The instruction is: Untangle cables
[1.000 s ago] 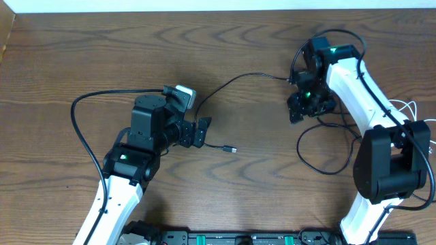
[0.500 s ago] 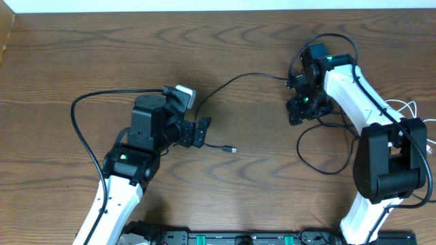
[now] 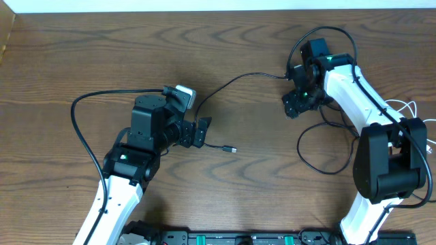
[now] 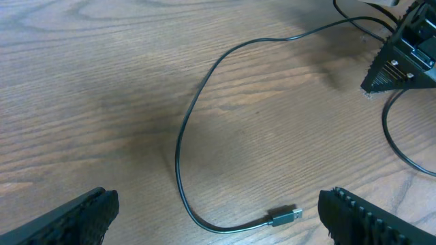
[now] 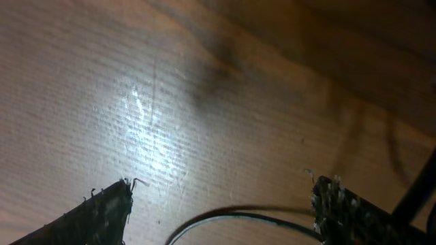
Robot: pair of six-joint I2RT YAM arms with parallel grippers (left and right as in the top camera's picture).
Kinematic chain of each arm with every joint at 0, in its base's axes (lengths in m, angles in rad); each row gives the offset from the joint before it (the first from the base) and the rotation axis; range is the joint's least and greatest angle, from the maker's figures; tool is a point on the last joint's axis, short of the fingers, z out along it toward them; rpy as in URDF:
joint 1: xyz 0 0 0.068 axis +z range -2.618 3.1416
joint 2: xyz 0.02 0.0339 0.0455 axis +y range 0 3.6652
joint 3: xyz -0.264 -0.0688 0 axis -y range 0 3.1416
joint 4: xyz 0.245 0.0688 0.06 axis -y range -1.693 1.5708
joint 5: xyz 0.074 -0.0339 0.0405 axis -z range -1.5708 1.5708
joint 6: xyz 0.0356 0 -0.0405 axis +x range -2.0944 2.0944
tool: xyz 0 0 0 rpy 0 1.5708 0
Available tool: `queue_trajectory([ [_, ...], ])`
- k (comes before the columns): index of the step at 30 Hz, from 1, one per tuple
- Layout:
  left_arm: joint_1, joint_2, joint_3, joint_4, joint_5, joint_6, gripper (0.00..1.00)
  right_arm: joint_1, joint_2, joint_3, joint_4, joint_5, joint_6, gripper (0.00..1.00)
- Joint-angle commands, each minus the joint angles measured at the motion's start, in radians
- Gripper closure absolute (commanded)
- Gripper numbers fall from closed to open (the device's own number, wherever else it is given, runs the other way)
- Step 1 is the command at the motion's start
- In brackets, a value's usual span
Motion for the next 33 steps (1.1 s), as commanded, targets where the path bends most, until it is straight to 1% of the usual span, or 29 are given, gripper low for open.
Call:
queue_trajectory([
  [1,0.003,0.003,0.004,-0.002,0.014,0.013,0.01,0.0,0.013,-0.005,0.016,-0.023,-0.046,0.15],
  [8,0.003,0.003,0.004,-0.002,0.014,0.013,0.01,-0.003,0.013,-0.005,0.111,-0.024,-0.058,0.12],
  [13,0.003,0.003,0.004,-0.003,0.014,0.013,0.01,-0.006,0.013,-0.005,0.169,-0.023,-0.108,0.1],
  [17,0.003,0.003,0.004,-0.002,0.014,0.013,0.01,-0.006,0.013,-0.005,0.204,0.012,-0.114,0.1],
  [22,0.003,0.006,0.004,-0.002,0.014,0.013,0.01,-0.024,0.013,-0.005,0.226,0.083,-0.132,0.1],
  [33,0.003,0.006,0.004,-0.002,0.014,0.013,0.01,-0.084,0.038,-0.011,0.21,0.061,-0.12,0.11],
])
